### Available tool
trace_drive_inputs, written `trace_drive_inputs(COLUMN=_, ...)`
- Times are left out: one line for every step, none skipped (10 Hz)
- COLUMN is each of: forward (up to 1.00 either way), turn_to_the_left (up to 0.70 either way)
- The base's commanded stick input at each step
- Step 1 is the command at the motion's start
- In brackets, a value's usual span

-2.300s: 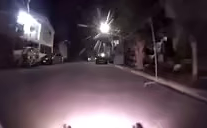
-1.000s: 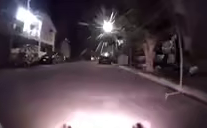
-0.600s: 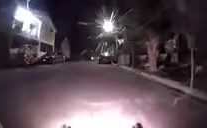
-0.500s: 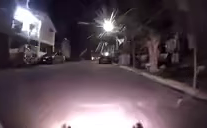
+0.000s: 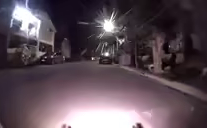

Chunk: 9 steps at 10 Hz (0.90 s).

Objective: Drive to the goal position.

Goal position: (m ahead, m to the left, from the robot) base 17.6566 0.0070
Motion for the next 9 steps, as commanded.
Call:
trace_drive_inputs(forward=0.6, turn_to_the_left=0.0)
trace_drive_inputs(forward=0.6, turn_to_the_left=0.0)
trace_drive_inputs(forward=0.6, turn_to_the_left=0.0)
trace_drive_inputs(forward=0.6, turn_to_the_left=0.0)
trace_drive_inputs(forward=0.6, turn_to_the_left=0.0)
trace_drive_inputs(forward=0.6, turn_to_the_left=0.0)
trace_drive_inputs(forward=0.6, turn_to_the_left=0.0)
trace_drive_inputs(forward=0.6, turn_to_the_left=0.0)
trace_drive_inputs(forward=0.6, turn_to_the_left=0.0)
